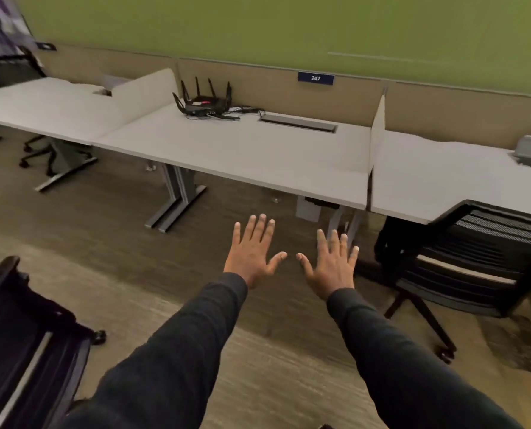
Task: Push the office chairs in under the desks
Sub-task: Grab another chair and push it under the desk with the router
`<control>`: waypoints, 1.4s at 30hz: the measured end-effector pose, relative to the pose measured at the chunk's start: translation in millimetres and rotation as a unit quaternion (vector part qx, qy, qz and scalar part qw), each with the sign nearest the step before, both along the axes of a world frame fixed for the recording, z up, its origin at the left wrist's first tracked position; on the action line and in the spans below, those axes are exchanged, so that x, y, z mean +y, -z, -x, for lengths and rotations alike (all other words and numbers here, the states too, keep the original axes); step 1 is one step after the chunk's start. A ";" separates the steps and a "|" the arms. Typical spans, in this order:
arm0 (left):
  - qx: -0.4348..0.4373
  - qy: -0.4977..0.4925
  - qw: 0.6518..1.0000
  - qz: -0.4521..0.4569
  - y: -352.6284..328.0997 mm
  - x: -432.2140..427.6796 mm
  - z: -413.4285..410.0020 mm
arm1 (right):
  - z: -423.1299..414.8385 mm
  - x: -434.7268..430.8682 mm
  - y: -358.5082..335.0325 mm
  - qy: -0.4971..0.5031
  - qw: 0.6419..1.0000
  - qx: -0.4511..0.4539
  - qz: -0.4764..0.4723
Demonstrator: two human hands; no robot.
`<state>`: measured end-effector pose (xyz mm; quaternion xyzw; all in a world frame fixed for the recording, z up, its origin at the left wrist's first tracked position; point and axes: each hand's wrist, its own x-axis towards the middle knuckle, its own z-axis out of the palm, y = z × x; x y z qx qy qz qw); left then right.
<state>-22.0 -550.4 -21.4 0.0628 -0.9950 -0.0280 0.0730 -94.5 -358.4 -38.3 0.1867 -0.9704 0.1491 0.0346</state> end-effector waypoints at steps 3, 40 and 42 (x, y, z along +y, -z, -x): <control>0.000 -0.034 0.999 -0.005 5.7 -40.5 -31.3 | -18.2 -50.2 -1.4 -0.038 0.999 -0.004 -0.002; -0.074 -0.126 0.989 0.012 5.7 -418.3 -398.3 | -360.6 -475.9 -4.9 -0.213 0.975 -0.067 -0.015; -0.131 -0.136 0.982 0.026 7.6 -424.1 -428.8 | -388.5 -491.0 -5.7 -0.235 0.968 -0.072 -0.042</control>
